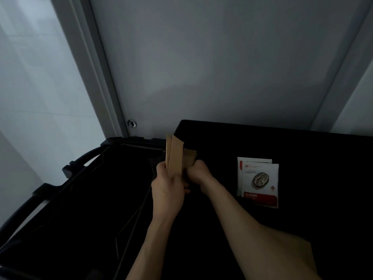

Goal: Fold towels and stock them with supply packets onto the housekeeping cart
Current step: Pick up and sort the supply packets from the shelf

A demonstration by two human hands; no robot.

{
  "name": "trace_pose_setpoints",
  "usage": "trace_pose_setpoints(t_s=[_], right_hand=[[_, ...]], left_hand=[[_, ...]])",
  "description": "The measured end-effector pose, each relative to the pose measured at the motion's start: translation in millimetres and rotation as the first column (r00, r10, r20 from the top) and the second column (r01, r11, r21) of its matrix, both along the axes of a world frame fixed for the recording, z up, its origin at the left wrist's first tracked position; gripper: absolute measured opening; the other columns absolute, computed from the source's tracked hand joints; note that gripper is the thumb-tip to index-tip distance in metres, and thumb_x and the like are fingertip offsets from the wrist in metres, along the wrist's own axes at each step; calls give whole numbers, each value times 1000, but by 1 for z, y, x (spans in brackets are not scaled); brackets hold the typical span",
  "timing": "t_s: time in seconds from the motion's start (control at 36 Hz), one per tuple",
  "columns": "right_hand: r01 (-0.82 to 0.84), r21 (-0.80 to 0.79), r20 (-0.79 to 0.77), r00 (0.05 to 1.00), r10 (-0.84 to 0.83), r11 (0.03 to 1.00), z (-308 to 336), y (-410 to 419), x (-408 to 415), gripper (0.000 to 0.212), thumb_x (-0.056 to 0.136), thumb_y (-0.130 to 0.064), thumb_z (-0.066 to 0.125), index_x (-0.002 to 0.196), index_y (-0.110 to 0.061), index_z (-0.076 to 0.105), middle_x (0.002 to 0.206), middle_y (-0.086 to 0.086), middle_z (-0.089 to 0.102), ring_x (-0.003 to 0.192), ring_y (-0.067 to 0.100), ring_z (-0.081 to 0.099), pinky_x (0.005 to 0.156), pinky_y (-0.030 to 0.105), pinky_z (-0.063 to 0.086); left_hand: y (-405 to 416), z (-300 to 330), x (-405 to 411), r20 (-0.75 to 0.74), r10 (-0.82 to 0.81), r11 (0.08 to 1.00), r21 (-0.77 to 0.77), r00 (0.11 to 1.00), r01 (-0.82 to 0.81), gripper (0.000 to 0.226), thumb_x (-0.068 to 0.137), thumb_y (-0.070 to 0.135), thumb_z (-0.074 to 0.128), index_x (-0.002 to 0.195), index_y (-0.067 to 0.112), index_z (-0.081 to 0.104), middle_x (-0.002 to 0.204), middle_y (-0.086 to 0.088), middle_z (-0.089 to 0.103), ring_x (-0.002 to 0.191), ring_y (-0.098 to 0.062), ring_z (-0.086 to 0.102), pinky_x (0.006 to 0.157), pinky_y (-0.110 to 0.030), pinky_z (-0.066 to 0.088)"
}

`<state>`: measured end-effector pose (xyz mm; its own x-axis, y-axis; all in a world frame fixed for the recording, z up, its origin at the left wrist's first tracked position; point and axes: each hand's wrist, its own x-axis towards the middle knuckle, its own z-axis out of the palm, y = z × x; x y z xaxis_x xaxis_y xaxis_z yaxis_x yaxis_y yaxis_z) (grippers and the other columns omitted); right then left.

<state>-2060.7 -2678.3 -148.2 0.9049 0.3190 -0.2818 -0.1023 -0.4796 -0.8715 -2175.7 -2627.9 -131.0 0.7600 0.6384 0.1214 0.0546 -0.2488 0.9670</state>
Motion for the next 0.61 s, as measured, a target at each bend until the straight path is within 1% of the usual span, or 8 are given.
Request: trace_pose_setpoints(t_s=[0.08,0.22,0.31,0.33,0.44,0.5,0.56,0.61], right_hand=[[-85,-68,48,995,89,994,-4,2,4,30,98,-15,45,115,-5,67,115,17,69,103,32,66,90,40,56],[-128,-209,100,983,152,969,-13,5,12,30,98,-19,48,122,-10,65,120,15,67,109,30,63,93,39,55],[-97,-211,151,980,130,973,-18,10,15,35,97,-23,49,128,-11,62,132,17,59,131,36,43,98,36,46],[-72,-206,171,979,108,976,-19,11,16,36,97,-24,50,128,-12,62,133,16,58,132,36,40,98,36,45],[-55,-175,174,981,86,983,-26,15,17,25,95,-19,53,113,-11,68,118,15,66,111,32,60,93,41,54],[-78,-184,177,978,112,980,-29,16,19,22,93,-16,55,109,-10,69,113,15,68,105,31,63,90,40,56],[-80,-184,178,977,114,980,-30,18,20,23,93,-18,57,112,-12,69,118,15,66,108,31,62,92,38,54],[-85,-197,174,977,121,977,-30,19,21,29,94,-20,56,121,-14,66,128,18,60,120,33,54,95,34,49]], left_hand=[[1,-1,0,12,5,1000,-14,1000,-5,30,96,8,47,124,17,49,95,-2,69,64,-13,73,64,-35,62],[-1,-2,0,27,19,999,30,999,-20,27,96,6,49,120,20,50,99,1,68,70,-6,72,57,-12,53],[-2,1,-2,29,15,998,54,999,-17,27,97,5,49,117,23,47,97,4,68,72,-3,71,60,-12,53],[-2,2,-2,31,11,998,59,999,-13,27,97,4,49,117,23,47,97,5,67,73,-4,71,61,-12,54],[-3,3,-5,30,-4,998,58,1000,2,27,98,5,48,117,23,46,99,7,65,74,-6,71,61,-13,53],[-3,3,-5,32,-5,998,55,999,3,27,98,4,48,117,23,45,99,7,65,74,-5,71,60,-11,52],[-3,3,-5,31,-5,998,64,1000,3,26,98,4,48,117,22,46,100,5,66,74,-5,71,60,-11,52],[-3,2,-5,30,-7,997,77,1000,5,26,99,4,48,118,21,46,99,5,66,74,-5,71,60,-11,52]])
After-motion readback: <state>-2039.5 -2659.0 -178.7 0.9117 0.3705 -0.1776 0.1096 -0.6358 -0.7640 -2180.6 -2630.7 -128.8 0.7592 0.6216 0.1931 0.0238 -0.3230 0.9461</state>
